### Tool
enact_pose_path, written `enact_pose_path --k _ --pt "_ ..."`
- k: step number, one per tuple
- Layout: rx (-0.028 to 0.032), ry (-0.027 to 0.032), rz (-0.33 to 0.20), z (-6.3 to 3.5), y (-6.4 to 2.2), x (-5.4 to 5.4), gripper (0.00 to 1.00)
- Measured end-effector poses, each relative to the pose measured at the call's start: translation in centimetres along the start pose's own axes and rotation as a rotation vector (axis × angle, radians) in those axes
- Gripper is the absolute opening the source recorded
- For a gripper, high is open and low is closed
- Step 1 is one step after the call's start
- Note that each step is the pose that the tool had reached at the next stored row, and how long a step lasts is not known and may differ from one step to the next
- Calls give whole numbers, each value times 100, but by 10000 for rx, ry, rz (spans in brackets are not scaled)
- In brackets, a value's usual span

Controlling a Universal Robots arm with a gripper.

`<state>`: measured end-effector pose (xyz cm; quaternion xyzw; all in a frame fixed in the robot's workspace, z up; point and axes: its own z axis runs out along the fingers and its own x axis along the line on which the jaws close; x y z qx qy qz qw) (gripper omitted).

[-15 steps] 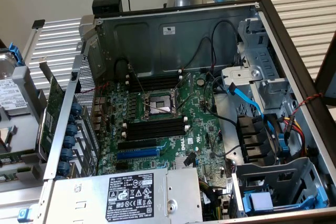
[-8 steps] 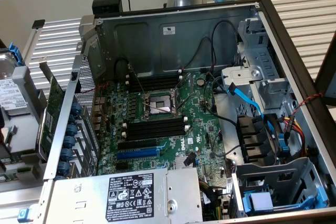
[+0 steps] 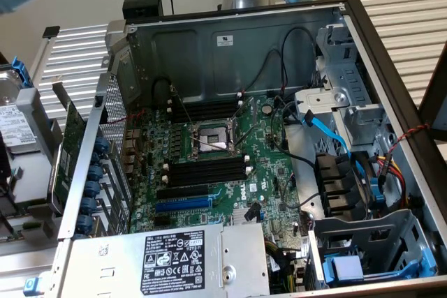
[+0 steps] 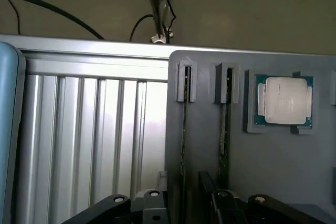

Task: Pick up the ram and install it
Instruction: 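Pick up the ram and move it above insertion slot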

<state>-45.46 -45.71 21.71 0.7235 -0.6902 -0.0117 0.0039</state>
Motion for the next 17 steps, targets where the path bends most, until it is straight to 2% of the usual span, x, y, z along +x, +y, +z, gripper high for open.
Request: enact_pose_path --k 6,12,17 --pt "3 -47 30 83 21 0 36" --pt "17 -150 60 133 44 -2 36" --pt "18 -185 87 163 54 0 36"
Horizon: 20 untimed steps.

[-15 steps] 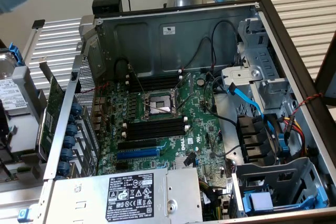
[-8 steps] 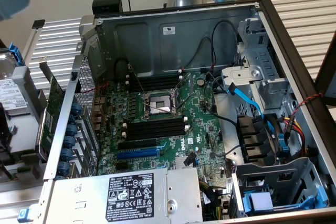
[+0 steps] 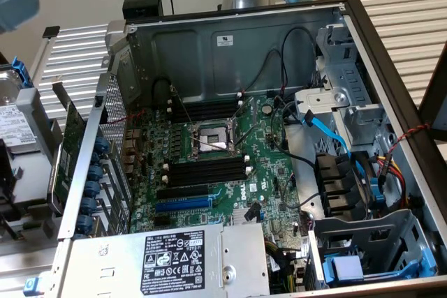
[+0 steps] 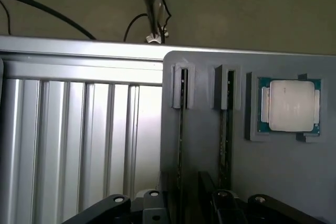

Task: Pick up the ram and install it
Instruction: 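Pick up the ram and move it above insertion slot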

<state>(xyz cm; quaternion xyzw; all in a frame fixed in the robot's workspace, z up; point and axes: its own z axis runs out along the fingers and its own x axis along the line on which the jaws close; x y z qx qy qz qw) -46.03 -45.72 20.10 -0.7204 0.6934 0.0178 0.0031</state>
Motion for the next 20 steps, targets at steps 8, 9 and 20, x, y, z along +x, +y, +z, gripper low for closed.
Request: enact_pose_path --k 8,9,20 --pt "5 -38 83 11 23 1 16" --pt "7 -54 95 11 23 2 16" --pt "11 -133 152 -301 31 41 12"
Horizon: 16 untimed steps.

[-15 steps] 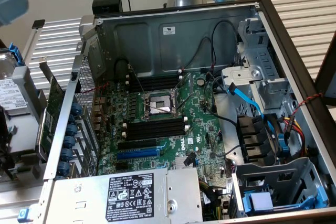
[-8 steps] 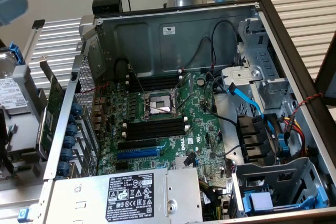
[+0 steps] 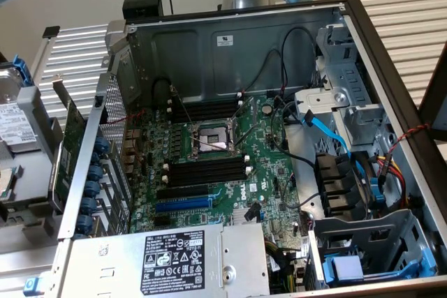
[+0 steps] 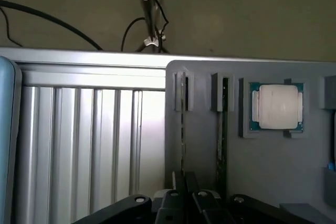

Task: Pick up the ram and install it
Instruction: 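Pick up the ram and move it above insertion slot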

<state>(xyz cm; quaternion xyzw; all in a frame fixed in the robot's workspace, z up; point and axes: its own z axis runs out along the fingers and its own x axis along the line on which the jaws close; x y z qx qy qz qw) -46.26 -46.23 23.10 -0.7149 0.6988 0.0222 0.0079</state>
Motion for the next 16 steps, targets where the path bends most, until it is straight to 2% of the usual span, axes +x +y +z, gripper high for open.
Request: enact_pose_path --k 10,13,16 --pt "0 0 1 -457 -4 3 12" --pt "1 -1 2 -593 -67 3 12" --pt "0 0 2 -732 -164 9 12"
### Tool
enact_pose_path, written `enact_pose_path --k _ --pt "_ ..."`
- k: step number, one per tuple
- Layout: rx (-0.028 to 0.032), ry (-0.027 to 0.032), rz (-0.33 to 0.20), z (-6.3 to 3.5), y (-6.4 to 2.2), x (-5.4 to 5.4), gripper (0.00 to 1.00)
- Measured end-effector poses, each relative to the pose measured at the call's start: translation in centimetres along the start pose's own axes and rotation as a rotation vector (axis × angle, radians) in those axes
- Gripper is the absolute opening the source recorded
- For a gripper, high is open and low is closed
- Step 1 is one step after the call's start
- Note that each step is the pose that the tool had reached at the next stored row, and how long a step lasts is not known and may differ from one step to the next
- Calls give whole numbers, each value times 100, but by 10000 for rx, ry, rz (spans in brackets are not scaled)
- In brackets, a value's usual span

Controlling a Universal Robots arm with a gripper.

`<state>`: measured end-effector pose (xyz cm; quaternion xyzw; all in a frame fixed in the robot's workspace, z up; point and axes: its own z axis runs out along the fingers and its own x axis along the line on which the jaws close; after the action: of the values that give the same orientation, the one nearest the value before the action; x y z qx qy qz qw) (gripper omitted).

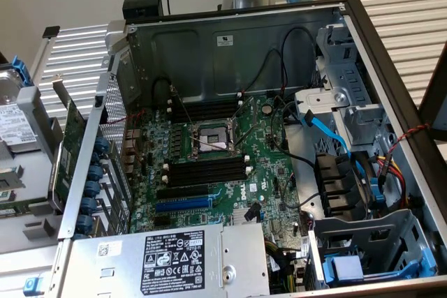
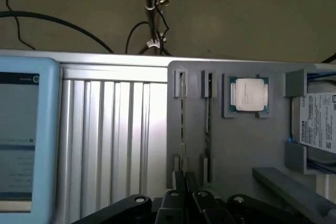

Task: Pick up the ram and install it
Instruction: 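Pick up the ram and move it above insertion slot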

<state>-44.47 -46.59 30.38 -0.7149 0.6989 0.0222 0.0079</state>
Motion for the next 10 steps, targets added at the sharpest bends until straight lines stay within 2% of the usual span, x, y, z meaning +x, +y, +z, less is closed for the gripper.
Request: enact_pose_path --k 10 --pt "1 -40 0 -466 -390 42 12"
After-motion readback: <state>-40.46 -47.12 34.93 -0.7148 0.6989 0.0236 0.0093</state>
